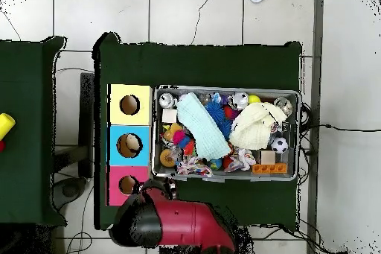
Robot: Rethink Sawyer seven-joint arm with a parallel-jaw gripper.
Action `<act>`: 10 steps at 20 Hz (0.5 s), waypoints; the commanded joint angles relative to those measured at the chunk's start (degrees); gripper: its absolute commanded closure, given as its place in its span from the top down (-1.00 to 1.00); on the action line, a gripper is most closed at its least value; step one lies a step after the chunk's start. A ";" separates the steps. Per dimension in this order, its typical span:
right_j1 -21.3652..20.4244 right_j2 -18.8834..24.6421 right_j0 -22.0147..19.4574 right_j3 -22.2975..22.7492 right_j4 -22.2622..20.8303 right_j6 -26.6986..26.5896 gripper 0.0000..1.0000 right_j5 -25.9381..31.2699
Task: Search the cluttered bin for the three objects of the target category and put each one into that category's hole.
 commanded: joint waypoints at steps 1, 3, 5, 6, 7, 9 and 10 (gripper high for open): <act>8.05 1.55 -3.35 -4.66 -3.51 4.85 1.00 -2.41; 9.81 0.76 -3.13 -5.71 -4.36 5.37 1.00 -3.44; 11.74 -0.19 -2.52 -6.79 -5.17 5.91 1.00 -4.48; 12.67 -0.80 -2.16 -7.15 -5.55 6.36 1.00 -5.42; 13.55 -1.33 -1.80 -7.55 -5.74 6.83 1.00 -6.01; 15.23 -2.70 -0.62 -8.76 -6.39 7.35 1.00 -6.22; 16.07 -3.49 0.15 -9.25 -6.58 7.69 1.00 -5.97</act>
